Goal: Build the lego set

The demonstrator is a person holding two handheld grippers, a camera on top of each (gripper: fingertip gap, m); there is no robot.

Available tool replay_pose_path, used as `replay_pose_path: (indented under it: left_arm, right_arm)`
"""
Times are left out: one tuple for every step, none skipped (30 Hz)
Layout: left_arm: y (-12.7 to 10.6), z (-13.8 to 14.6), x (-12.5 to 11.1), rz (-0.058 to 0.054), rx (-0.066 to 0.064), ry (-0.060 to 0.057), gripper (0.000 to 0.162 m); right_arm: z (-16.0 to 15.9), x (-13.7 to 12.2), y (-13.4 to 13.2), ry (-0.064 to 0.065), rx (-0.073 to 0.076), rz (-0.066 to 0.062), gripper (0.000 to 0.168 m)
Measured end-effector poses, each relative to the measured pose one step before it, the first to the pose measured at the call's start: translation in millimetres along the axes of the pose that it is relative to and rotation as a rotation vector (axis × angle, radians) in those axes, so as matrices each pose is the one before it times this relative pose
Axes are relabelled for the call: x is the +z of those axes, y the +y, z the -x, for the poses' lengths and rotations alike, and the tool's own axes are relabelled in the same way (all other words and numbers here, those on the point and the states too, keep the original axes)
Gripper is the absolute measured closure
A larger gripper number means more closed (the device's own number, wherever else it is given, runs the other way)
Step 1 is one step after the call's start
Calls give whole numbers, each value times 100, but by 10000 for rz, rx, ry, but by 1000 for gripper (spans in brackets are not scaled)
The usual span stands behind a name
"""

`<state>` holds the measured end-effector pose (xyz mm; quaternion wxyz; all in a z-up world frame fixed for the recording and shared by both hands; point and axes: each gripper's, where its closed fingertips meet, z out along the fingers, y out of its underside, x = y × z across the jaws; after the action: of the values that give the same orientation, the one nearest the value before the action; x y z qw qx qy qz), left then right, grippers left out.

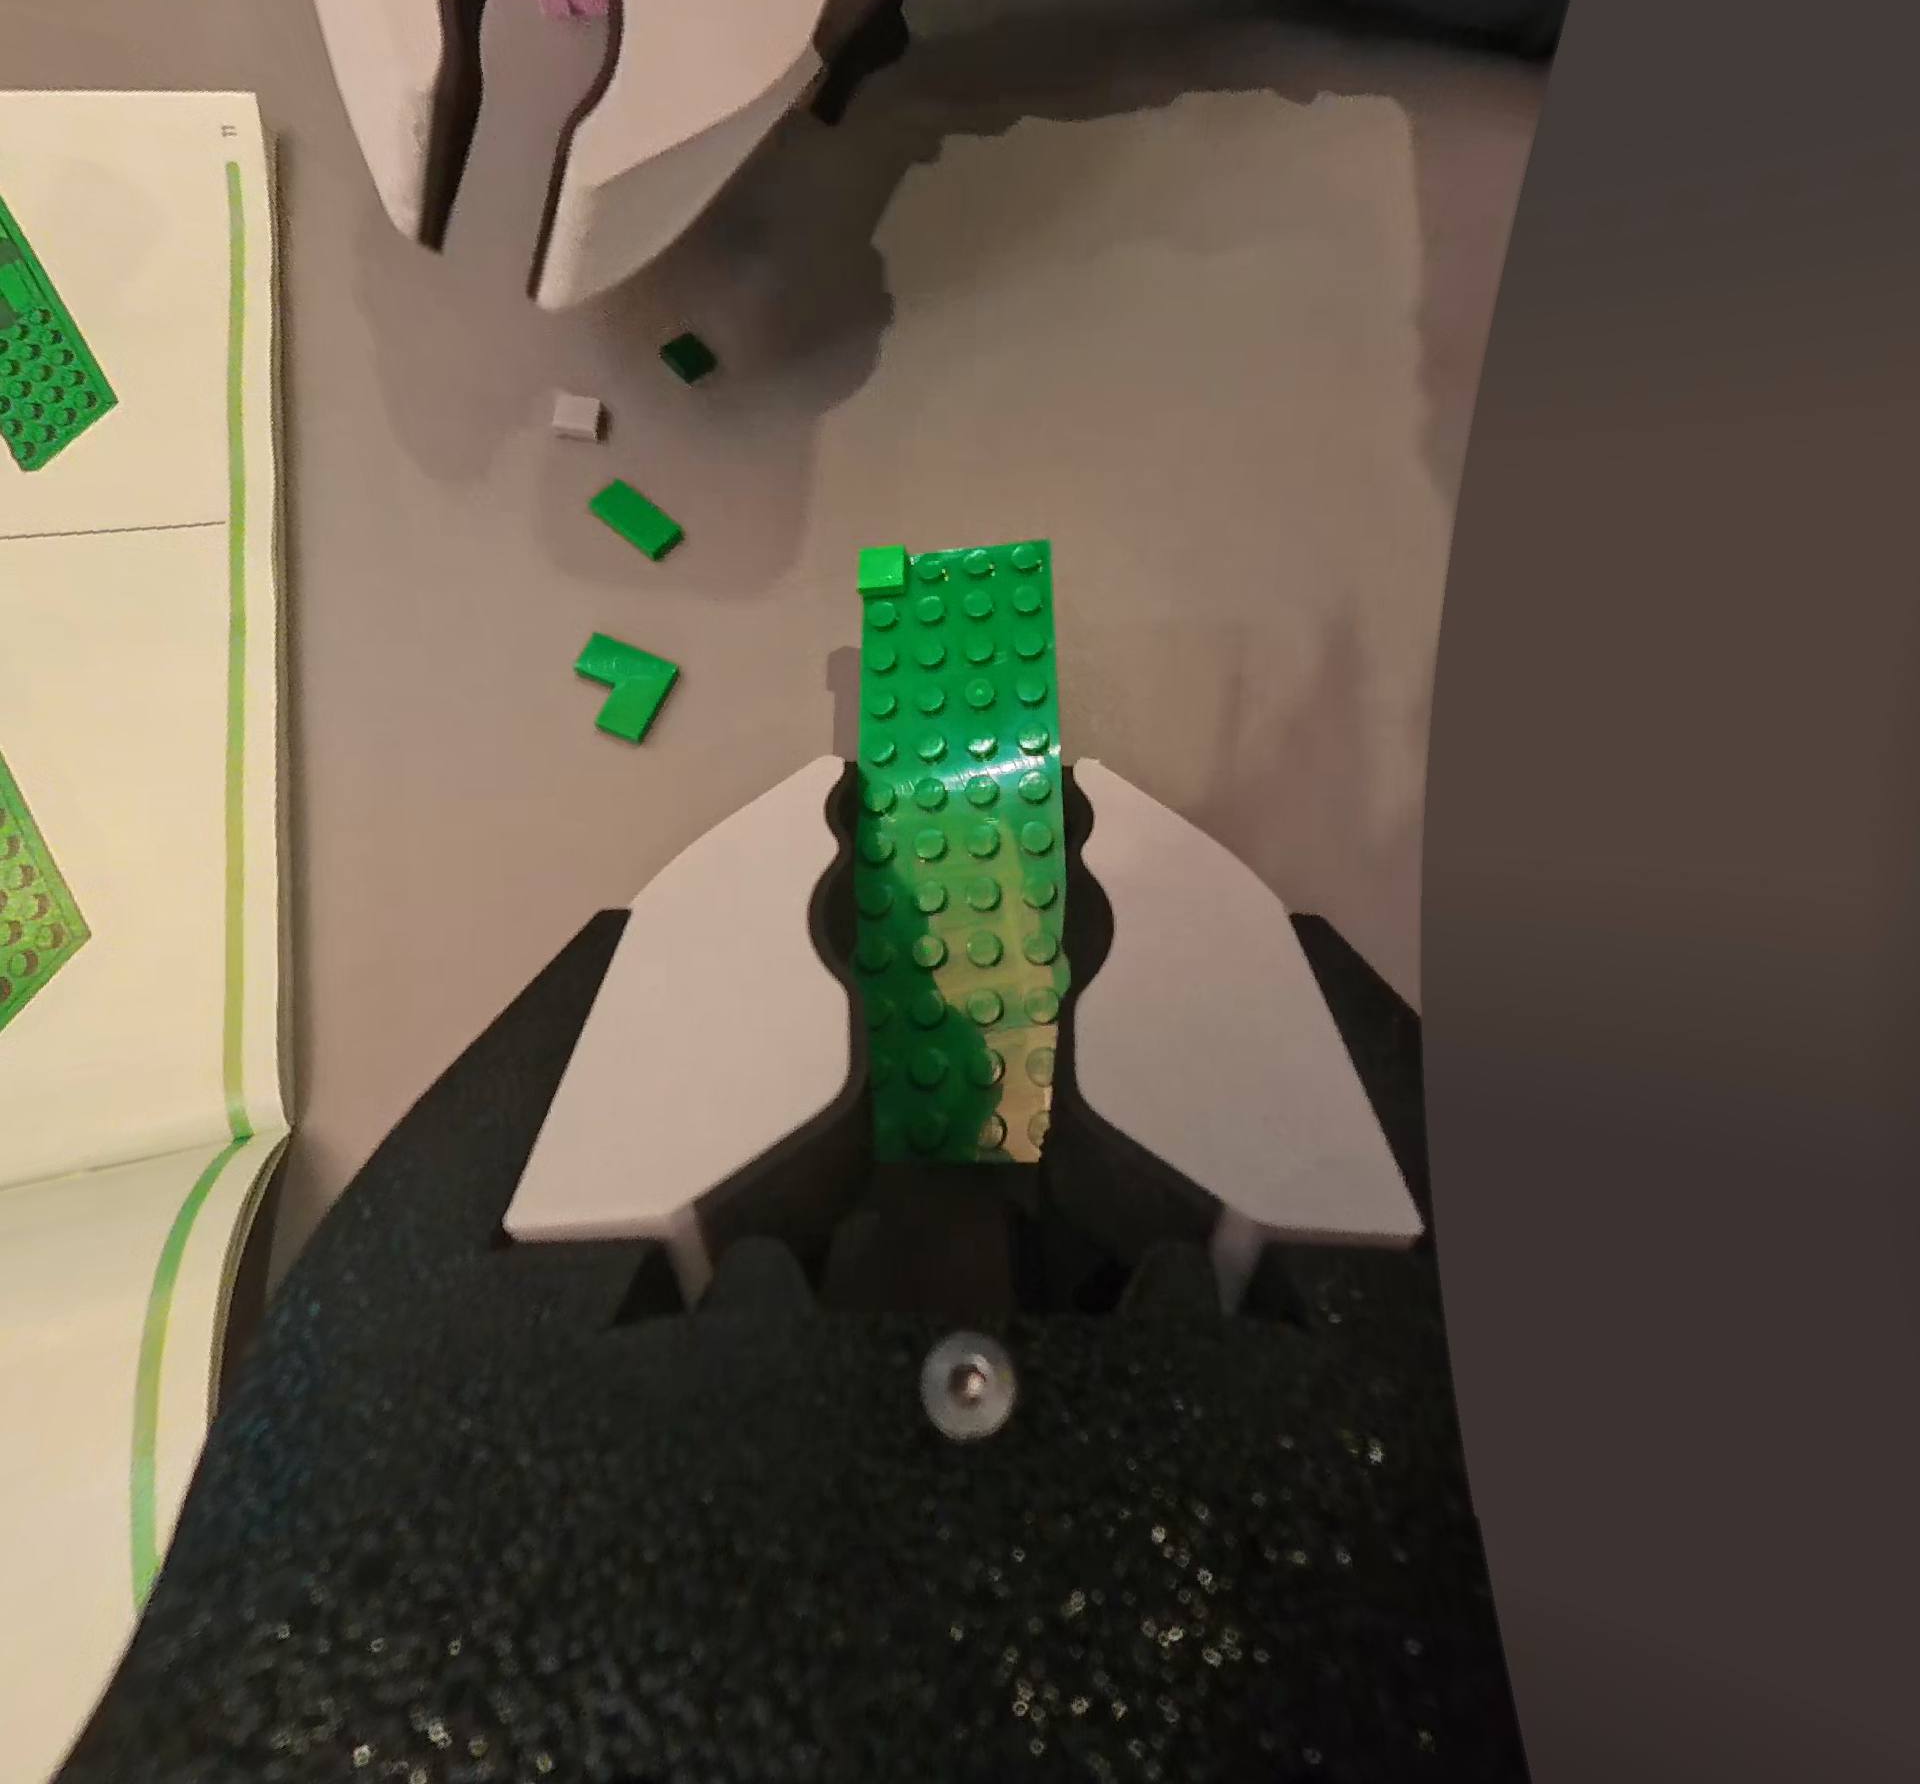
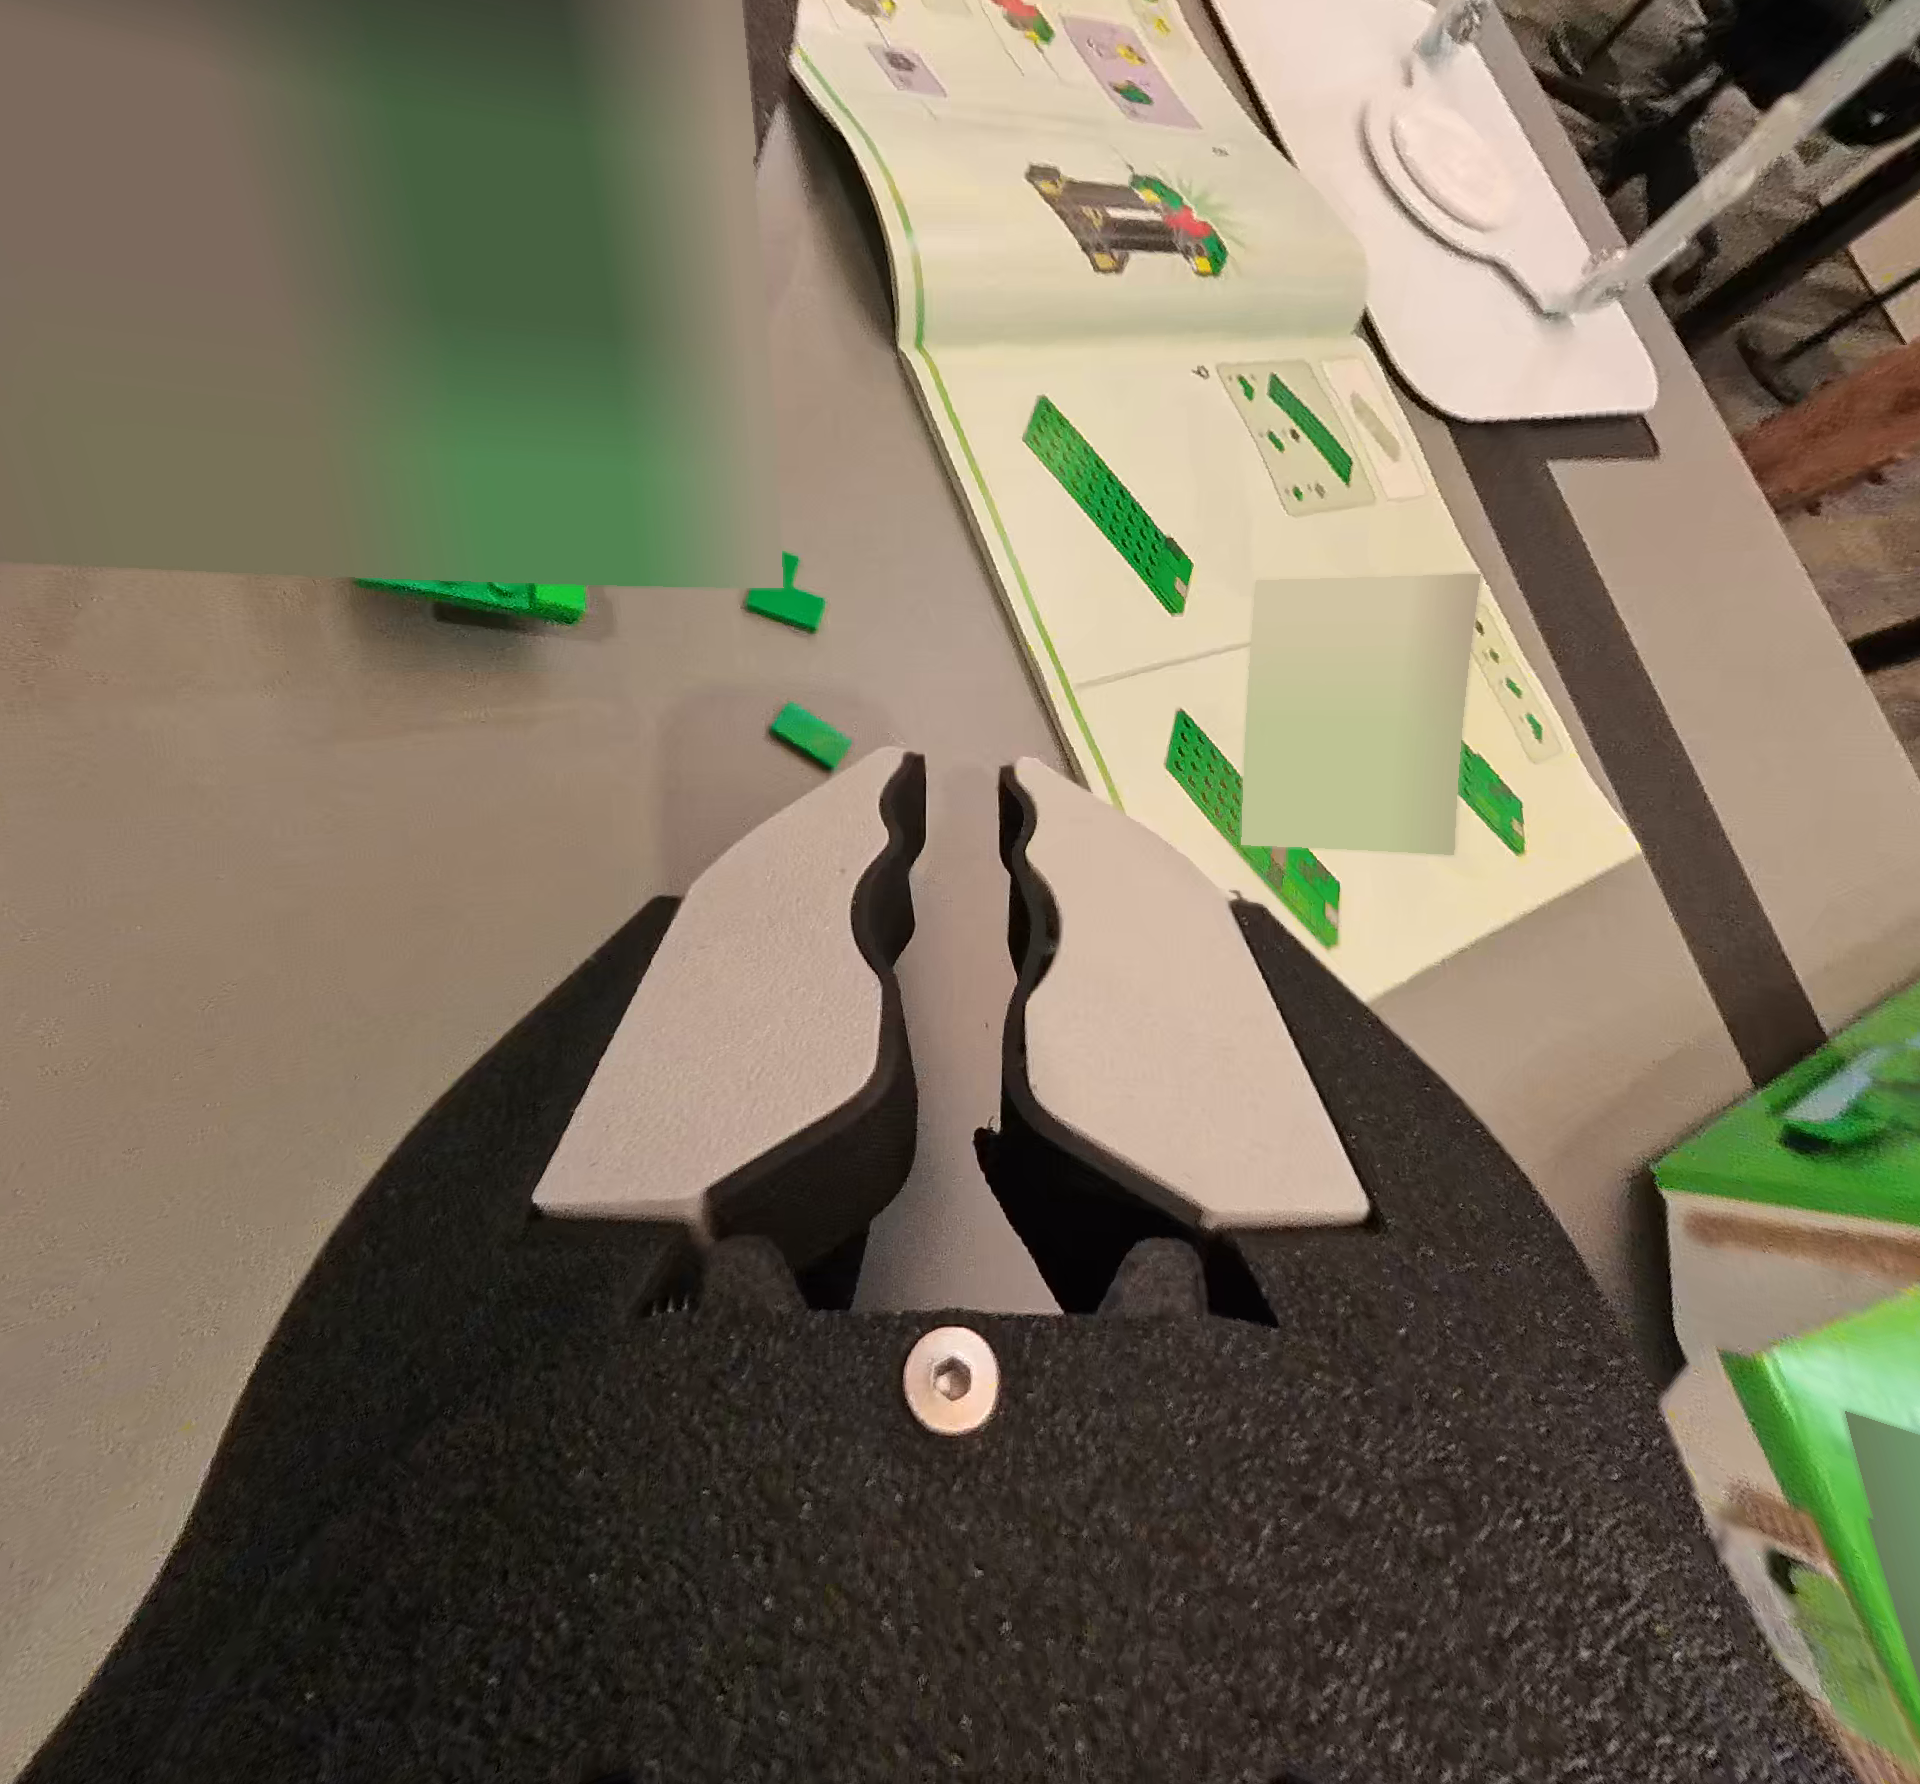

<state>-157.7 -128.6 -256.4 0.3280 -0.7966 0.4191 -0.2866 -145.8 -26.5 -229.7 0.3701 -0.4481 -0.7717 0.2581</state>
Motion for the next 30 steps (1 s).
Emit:
replay_pose_path:
  left_arm:
    - [6,0,1,5,11,-4,126]
    - [-1,-3,9,4,9,-7,126]
    - [-1,-2,1,-1,-2,0,126]
    - [-1,0,-9,-5,-10,9,126]
    - [-10,2,2,-5,-11,9,126]
    - [-2,7,-3,-2,-5,2,126]
    - [3,-3,3,2,5,-5,126]
    - [5,3,2,4,8,-8,126]
    - [-2,6,6,2,5,-6,126]
    - [0,-1,0,0,-1,0,126]
    - [-3,3,-3,-3,-6,5,126]
    - [-7,3,4,-2,-5,2,126]
    - [1,8,-1,1,2,-5,126]
    - [4,6,2,3,8,-11,126]
    - [8,9,15,4,10,-14,126]
    - [9,4,-1,4,10,-15,126]
    - [0,6,9,4,11,-13,126]
    - [2,6,8,5,13,-12,126]
    - [7,-2,5,6,14,-12,126]
    - [14,0,11,6,13,-12,126]
    - [4,6,2,3,10,-9,126]
    - [-5,2,7,0,4,-3,126]
    - [0,0,0,0,0,0,126]
    - [0,4,0,0,2,-2,126]
    - [-3,6,6,1,5,-5,126]
    - [1,2,3,2,8,-8,126]
    - [1,4,3,2,8,-9,126]
    - [-6,1,-3,2,8,-8,126]
    - [1,1,3,1,7,-7,126]
    - [1,-3,4,1,6,-5,126]
  right_arm:
    - [-24,-334,253,-8,138,43,155]
    - [131,-360,171,-95,205,-23,156]
    - [217,-328,220,-143,231,18,156]
    - [242,-272,314,-140,256,113,155]
    - [290,-197,367,-141,233,137,155]
    - [350,-129,385,-137,200,128,155]
    - [344,-68,330,-80,138,81,155]
    - [422,-37,346,-118,68,90,155]
    - [312,10,365,-58,78,119,155]
    - [221,54,296,-28,111,85,155]
    - [325,56,178,-134,95,25,155]
    - [210,70,104,-87,138,10,155]
    - [40,100,79,-8,210,46,155]
    - [-15,127,15,34,283,67,155]
    - [-156,148,-119,163,395,13,155]
    - [-291,172,-212,326,492,-48,155]
    - [43,159,-92,151,372,22,155]
    - [48,128,35,199,263,84,155]
    - [-146,64,145,362,131,137,155]
    - [-113,31,218,329,31,160,155]
    - [-122,16,171,279,50,124,155]
    - [-7,35,36,139,71,31,155]
    - [107,50,-73,4,130,-33,156]
    - [148,82,-72,-76,139,-13,157]
    - [85,107,-31,-68,103,23,158]
    - [-9,85,-13,-9,66,43,158]
    - [-22,75,-42,11,15,33,158]
    - [-62,56,-25,64,-14,37,159]
    - [-35,47,-33,59,-55,44,160]
    - [42,30,-17,17,-107,53,161]
